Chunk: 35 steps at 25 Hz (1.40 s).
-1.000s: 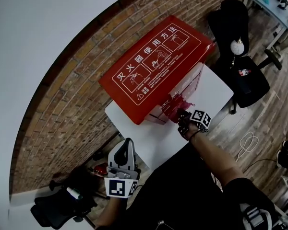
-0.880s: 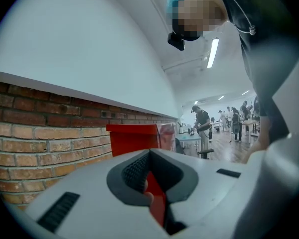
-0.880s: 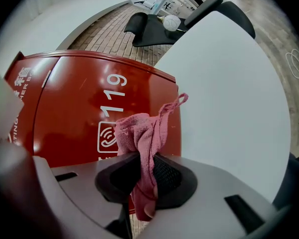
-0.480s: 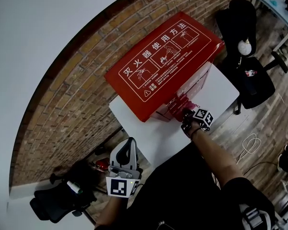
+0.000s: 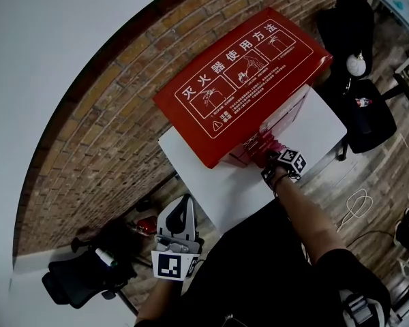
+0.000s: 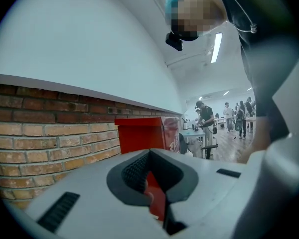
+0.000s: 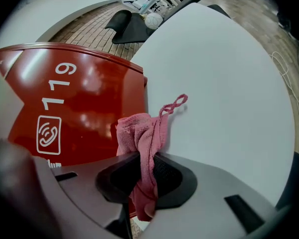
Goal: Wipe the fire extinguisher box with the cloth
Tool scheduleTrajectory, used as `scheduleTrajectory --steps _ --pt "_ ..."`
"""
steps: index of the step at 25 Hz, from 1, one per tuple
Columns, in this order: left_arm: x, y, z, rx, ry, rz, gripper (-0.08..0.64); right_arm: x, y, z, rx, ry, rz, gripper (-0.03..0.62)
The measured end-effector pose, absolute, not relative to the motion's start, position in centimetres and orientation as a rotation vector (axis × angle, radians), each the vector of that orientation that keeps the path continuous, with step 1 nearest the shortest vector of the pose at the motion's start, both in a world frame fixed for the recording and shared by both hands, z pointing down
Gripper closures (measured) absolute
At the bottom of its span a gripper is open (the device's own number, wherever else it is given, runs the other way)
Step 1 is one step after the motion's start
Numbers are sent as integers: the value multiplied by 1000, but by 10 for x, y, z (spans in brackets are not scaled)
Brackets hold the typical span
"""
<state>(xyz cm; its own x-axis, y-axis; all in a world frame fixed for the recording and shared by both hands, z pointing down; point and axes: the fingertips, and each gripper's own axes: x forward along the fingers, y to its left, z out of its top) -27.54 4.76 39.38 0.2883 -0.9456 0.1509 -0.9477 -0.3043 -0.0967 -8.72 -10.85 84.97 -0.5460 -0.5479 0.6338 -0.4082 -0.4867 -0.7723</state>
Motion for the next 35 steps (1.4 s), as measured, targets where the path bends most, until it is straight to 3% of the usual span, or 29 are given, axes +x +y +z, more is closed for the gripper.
scheduleTrajectory --steps 17,35 --pt "-280 55 400 2486 -1853 302 526 -88 -107 871 -1559 1528 -2231 514" --pt "-271 51 402 2496 -1828 301 526 -143 -55 868 -1380 1572 -2347 514"
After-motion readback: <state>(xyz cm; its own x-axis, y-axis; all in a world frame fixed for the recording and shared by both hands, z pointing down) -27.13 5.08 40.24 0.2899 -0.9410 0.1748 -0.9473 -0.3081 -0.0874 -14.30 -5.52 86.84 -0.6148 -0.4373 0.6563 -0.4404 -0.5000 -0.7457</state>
